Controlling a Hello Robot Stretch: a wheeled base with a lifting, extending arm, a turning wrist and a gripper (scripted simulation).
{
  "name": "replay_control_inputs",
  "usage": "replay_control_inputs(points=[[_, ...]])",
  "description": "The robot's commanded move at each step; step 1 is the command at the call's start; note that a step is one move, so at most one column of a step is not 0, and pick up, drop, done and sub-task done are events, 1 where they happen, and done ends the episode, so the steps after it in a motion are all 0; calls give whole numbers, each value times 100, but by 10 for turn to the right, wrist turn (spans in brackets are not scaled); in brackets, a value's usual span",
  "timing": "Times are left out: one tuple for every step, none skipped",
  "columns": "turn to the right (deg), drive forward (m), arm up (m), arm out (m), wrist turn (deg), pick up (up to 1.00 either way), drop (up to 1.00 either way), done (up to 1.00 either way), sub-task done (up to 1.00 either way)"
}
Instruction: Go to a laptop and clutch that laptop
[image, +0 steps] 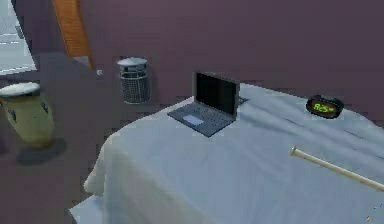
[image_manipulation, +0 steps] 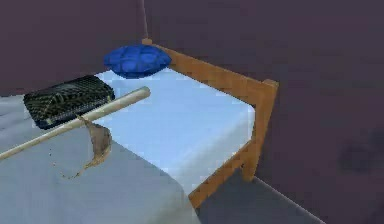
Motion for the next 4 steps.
replay_control_inputs(points=[[-420,0,0,0,0,0,0,0,0],[0,35,0,0,0,0,0,0,0],[-270,0,0,0,0,0,0,0,0],[0,0,50,0,0,0,0,0,0]])
